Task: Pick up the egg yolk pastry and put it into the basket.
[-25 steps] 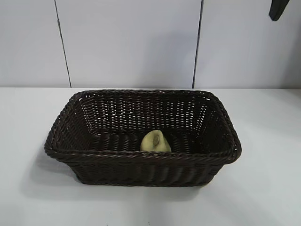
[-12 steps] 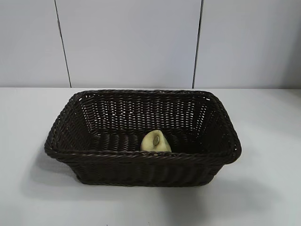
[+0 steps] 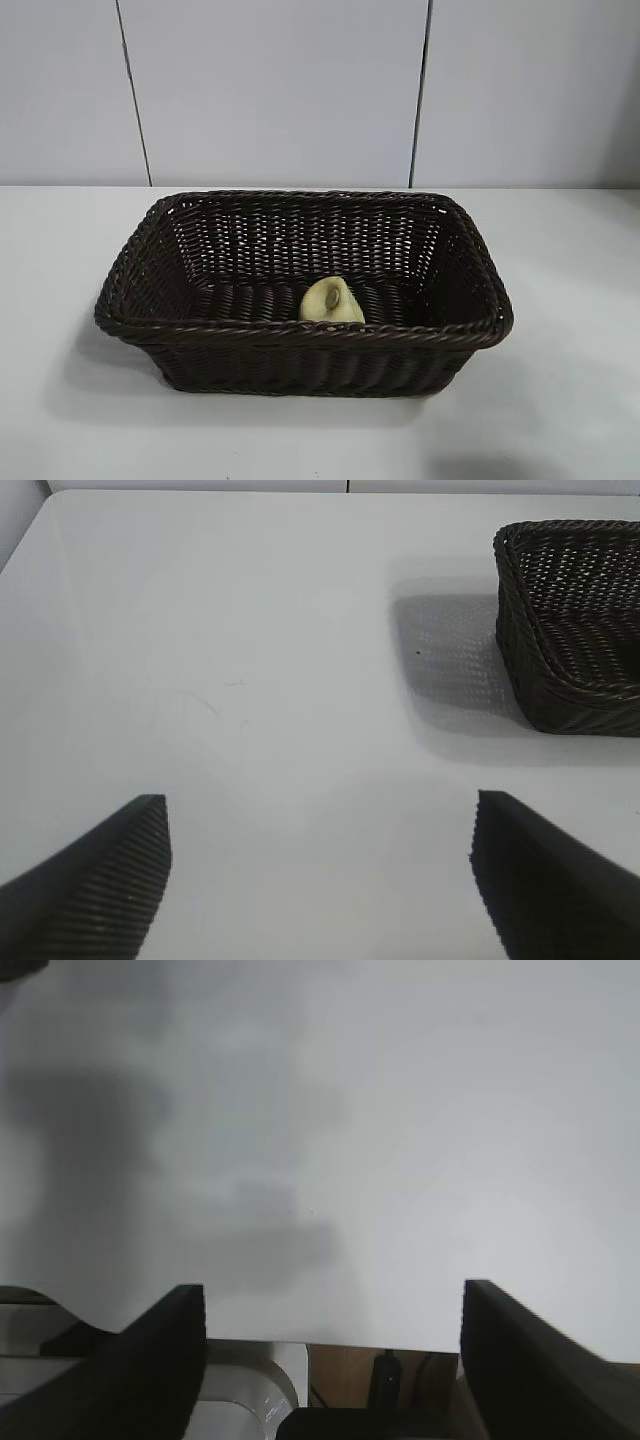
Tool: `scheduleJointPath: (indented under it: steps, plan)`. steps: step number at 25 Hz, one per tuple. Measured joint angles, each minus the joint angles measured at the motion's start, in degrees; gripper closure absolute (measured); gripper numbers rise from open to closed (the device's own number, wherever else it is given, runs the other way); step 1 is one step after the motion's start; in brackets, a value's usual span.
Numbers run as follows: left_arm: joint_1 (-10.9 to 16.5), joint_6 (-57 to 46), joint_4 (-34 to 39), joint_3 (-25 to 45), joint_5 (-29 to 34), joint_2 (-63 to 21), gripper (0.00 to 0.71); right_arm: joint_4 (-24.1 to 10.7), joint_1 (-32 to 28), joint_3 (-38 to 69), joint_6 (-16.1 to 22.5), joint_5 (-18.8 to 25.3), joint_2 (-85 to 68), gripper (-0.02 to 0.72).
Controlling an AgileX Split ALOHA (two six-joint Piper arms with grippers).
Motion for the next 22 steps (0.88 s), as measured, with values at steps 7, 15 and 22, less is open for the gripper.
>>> scheduleJointPath:
  steps: [7,15,22]
  plan:
    - [0.0,0.0,0.0,0.0,0.0,0.0,0.112,0.2,-1.19,0.0,-0.1,-0.08,-4.72,0.185]
    - [0.0,0.0,0.0,0.0,0.0,0.0,0.112,0.24,-7.19,0.0,-0.1,-0.02,-13.64,0.185]
    - [0.0,0.0,0.0,0.0,0.0,0.0,0.112,0.24,-7.19,0.0,-0.1,0.76,-29.1,0.185]
